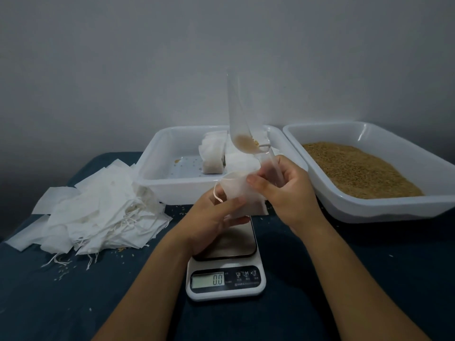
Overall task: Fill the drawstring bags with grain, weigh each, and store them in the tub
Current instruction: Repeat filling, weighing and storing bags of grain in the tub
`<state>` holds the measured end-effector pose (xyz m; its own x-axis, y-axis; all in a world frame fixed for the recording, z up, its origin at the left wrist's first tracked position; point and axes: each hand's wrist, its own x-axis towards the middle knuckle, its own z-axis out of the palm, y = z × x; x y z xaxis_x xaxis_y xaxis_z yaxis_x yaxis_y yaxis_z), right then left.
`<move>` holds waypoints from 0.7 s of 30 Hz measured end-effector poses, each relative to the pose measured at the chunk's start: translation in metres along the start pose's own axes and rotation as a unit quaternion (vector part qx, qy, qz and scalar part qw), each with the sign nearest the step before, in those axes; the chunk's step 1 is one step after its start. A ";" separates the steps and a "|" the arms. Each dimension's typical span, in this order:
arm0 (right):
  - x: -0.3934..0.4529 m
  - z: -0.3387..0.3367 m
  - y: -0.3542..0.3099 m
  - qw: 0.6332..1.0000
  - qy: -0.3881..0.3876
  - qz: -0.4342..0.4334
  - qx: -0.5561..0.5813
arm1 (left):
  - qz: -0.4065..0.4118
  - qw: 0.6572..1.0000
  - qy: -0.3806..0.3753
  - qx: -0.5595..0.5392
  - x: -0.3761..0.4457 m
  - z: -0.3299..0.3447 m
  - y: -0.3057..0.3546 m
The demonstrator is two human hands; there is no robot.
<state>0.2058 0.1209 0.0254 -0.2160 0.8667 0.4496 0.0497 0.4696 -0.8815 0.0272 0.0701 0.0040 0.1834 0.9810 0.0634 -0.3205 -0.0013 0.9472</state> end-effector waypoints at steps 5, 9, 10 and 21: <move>0.003 -0.004 0.007 0.999 0.025 0.016 0.014 | 0.013 0.995 0.081 0.055 0.003 -0.002 -0.001; 0.003 -0.002 0.012 0.999 0.034 0.017 0.018 | 0.044 0.988 0.125 0.083 0.003 0.000 0.001; 0.002 -0.002 0.013 0.999 0.027 0.020 0.020 | 0.050 0.986 0.134 0.088 0.004 -0.001 0.001; -0.007 0.009 0.020 0.997 -0.037 0.007 -0.062 | 0.135 0.894 0.109 0.414 -0.003 -0.028 -0.001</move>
<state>0.1991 0.1229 0.0033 -0.2864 0.8607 0.4209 0.1723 0.4784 -0.8610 0.0005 0.0728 -0.0058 -0.0119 0.9375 0.3478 0.4876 -0.2982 0.8205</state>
